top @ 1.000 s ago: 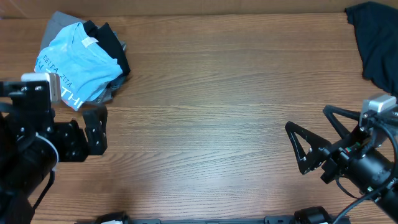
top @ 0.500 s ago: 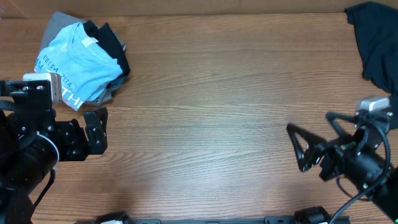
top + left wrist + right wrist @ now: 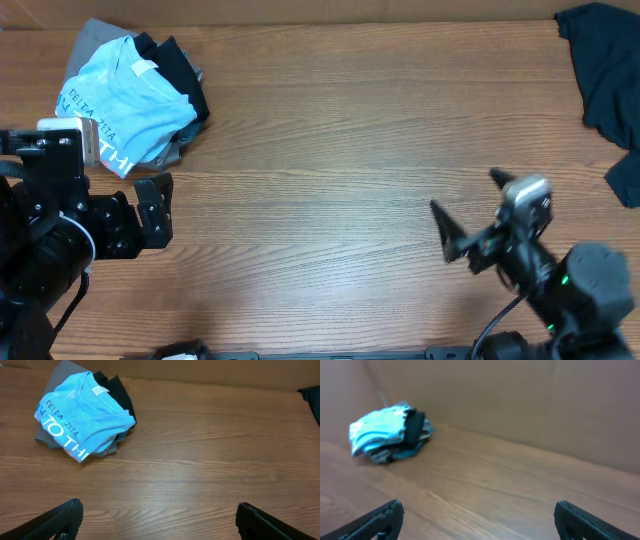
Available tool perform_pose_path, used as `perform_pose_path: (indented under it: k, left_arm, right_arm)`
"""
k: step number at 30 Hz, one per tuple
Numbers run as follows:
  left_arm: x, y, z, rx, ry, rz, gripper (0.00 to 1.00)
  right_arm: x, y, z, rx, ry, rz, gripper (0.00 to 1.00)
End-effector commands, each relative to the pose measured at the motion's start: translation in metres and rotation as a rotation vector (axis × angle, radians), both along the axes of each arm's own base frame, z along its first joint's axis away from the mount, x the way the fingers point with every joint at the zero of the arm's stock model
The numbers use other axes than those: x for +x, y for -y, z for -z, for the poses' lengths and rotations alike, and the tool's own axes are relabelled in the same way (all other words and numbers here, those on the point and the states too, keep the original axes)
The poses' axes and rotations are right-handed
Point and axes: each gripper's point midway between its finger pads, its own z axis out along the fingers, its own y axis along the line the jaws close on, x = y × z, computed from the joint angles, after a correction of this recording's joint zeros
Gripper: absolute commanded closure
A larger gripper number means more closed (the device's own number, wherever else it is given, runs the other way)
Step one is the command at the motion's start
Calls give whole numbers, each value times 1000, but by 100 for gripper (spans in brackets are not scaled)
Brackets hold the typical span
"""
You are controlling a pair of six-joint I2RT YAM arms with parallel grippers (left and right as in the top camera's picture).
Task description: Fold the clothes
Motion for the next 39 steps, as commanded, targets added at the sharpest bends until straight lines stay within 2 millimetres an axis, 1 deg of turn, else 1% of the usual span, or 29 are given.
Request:
perform_pose_path:
  k: [1, 7, 9, 12, 14, 17, 19, 22, 25, 27, 39]
  left_arm:
    - [1, 1, 0, -6, -2, 1, 0]
    - [1, 1, 0, -6, -2, 1, 0]
    - [1, 1, 0, -6, -2, 1, 0]
    - [1, 1, 0, -6, -2, 1, 0]
    - [1, 1, 0, -6, -2, 1, 0]
    - [1, 1, 0, -6, -2, 1, 0]
    - [1, 1, 0, -6, -2, 1, 0]
    - [1, 1, 0, -6, -2, 1, 0]
    - [1, 1, 0, -6, -2, 1, 0]
    - [1, 1, 0, -6, -2, 1, 0]
    - [1, 1, 1, -6, -2, 1, 0]
  right_arm:
    - [-17, -11, 32, 22, 34, -85, 0]
    - [-16, -10, 94, 124, 52, -64, 0]
    - [-13, -8, 109, 164, 52, -42, 0]
    - [-6, -1, 122, 227, 52, 17, 0]
    - [0, 5, 127, 267, 38, 64, 0]
    - [6, 11, 138, 277, 33, 110, 0]
    - [9, 10, 138, 285, 64, 106, 0]
    - [10, 10, 129, 300, 127, 95, 0]
    - [11, 10, 131, 299, 122, 99, 0]
    - [11, 10, 137, 293, 96, 103, 0]
    - [11, 10, 136, 294, 100, 102, 0]
